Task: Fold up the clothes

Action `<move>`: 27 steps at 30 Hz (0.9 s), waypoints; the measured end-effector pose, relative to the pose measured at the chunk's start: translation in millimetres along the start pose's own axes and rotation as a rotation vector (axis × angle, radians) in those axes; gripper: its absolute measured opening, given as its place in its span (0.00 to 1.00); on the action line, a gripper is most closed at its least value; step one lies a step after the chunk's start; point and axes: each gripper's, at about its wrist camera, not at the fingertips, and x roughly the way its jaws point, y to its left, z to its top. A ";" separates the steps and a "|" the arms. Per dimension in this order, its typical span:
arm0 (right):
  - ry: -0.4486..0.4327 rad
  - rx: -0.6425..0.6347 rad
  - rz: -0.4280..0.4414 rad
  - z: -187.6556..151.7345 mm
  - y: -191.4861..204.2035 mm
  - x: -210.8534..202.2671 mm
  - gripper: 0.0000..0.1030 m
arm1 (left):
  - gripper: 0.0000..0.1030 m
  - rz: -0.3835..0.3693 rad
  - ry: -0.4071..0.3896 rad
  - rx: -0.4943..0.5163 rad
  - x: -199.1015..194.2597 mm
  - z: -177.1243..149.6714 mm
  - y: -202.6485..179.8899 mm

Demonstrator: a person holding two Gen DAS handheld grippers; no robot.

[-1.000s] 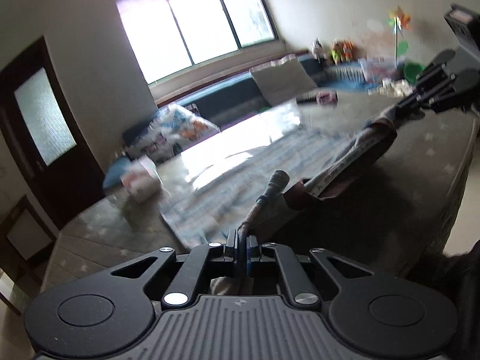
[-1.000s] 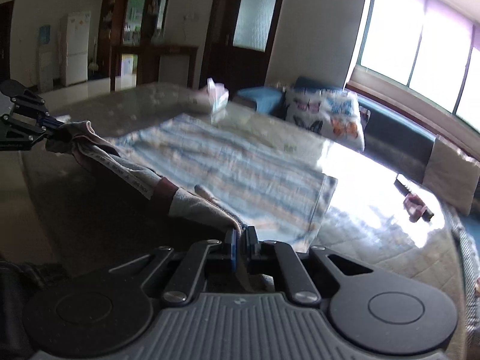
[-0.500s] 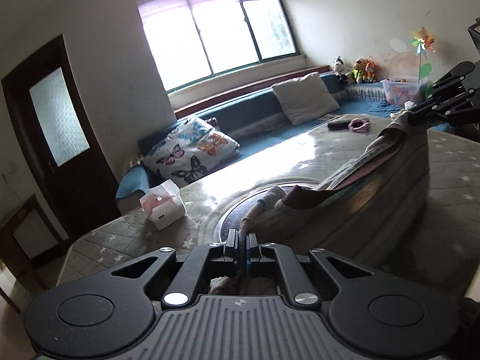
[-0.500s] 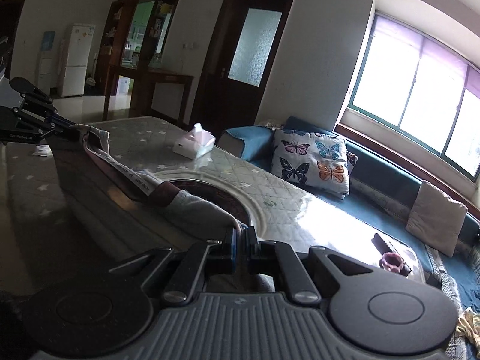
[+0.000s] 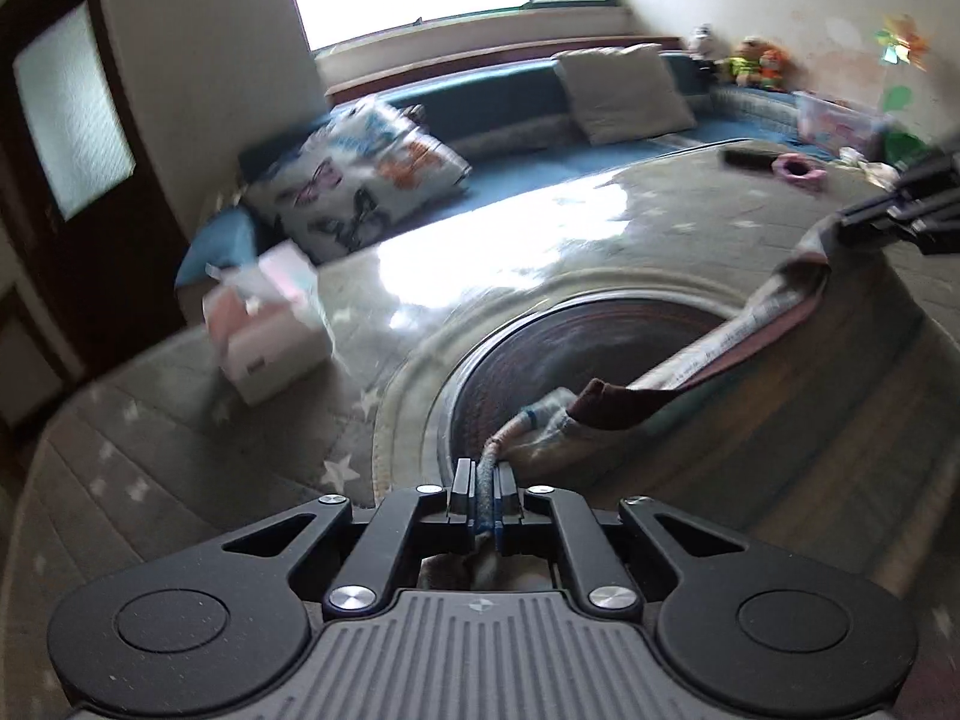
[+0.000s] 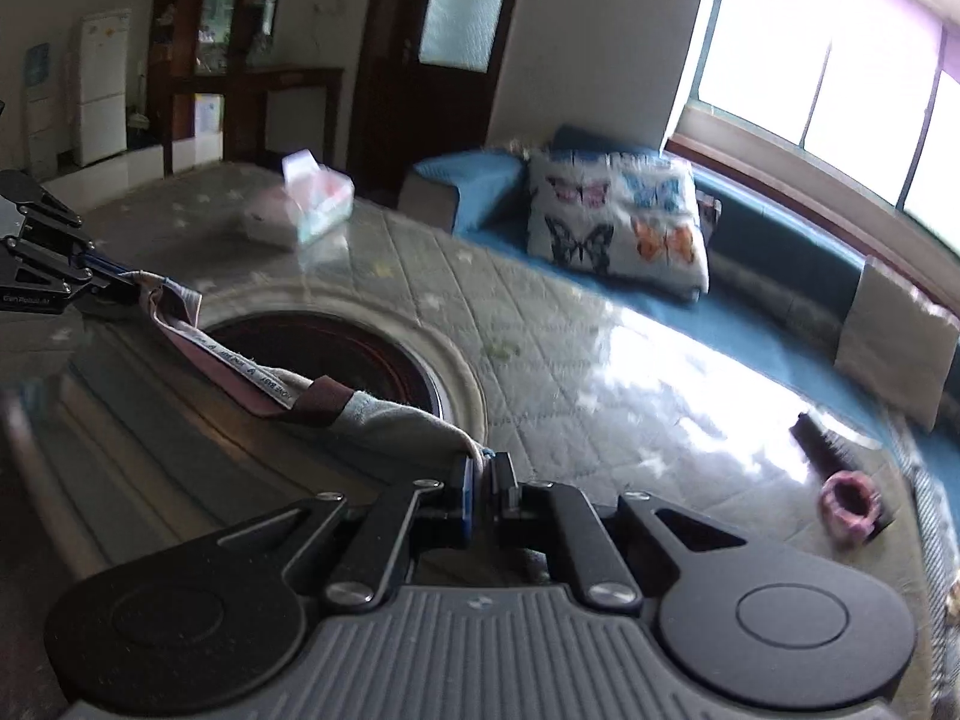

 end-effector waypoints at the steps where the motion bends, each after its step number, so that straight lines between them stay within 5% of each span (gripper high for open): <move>1: 0.005 0.019 -0.004 -1.3 -2.5 7.6 0.06 | 0.09 0.007 0.004 -0.021 6.0 -0.1 2.5; 8: -0.038 0.174 -0.031 -6.8 -23.7 27.3 0.12 | 0.31 0.089 -0.040 -0.186 2.4 6.4 29.7; 15: 0.002 0.149 0.051 -11.9 -10.4 29.3 0.15 | 0.29 0.011 -0.103 -0.238 -36.7 5.7 30.3; 20: 0.060 0.201 0.075 -22.8 -6.4 49.6 0.15 | 0.24 -0.108 -0.035 -0.169 -25.6 1.9 1.7; 27: 0.060 0.273 0.043 -30.2 -22.9 55.8 0.15 | 0.24 -0.019 0.052 -0.231 32.6 1.2 19.2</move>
